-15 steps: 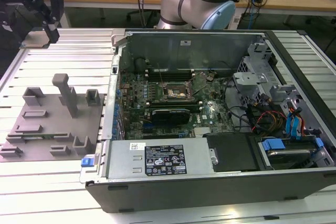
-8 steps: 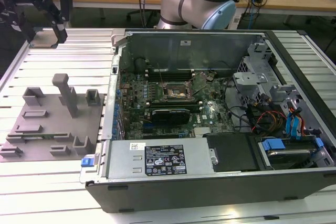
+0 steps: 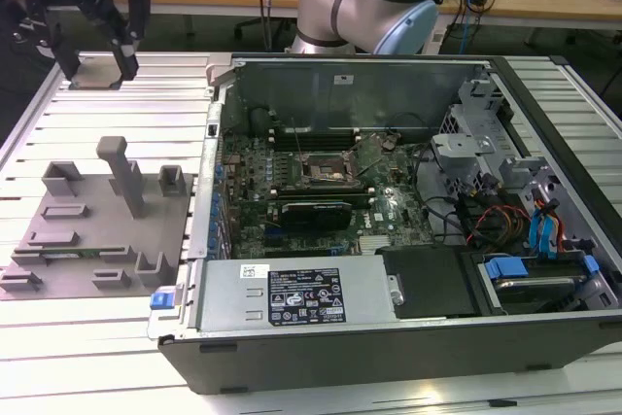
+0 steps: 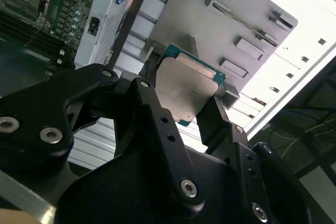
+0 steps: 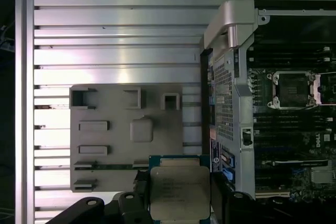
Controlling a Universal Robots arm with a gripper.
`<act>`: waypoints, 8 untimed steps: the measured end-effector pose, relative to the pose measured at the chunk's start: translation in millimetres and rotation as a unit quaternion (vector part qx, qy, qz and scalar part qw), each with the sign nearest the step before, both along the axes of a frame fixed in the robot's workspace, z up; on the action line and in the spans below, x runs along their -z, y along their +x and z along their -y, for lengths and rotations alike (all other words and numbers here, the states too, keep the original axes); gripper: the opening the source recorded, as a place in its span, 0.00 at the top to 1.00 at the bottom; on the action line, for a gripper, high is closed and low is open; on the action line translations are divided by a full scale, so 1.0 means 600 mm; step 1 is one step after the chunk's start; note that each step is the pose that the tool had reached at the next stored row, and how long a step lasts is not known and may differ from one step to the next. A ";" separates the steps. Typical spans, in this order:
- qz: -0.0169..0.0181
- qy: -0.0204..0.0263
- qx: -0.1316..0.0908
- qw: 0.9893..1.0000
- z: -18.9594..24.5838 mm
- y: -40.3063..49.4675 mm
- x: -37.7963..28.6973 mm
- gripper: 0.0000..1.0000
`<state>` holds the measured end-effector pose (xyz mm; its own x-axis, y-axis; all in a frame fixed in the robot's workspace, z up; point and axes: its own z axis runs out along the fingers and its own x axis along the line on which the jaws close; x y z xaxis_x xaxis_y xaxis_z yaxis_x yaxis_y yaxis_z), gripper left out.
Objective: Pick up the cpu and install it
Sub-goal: 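Pick up the cpu and move it towards the insertion slot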
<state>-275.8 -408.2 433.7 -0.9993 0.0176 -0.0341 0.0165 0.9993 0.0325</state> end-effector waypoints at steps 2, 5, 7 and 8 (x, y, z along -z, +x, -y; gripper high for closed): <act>0.000 0.000 0.000 1.000 0.0000 0.008 0.000 0.45; 0.000 0.000 0.000 1.000 0.0000 0.015 0.000 0.45; 0.000 0.000 0.000 1.000 0.0000 0.018 0.000 0.45; 0.000 0.000 0.000 1.000 0.0000 0.020 0.000 0.45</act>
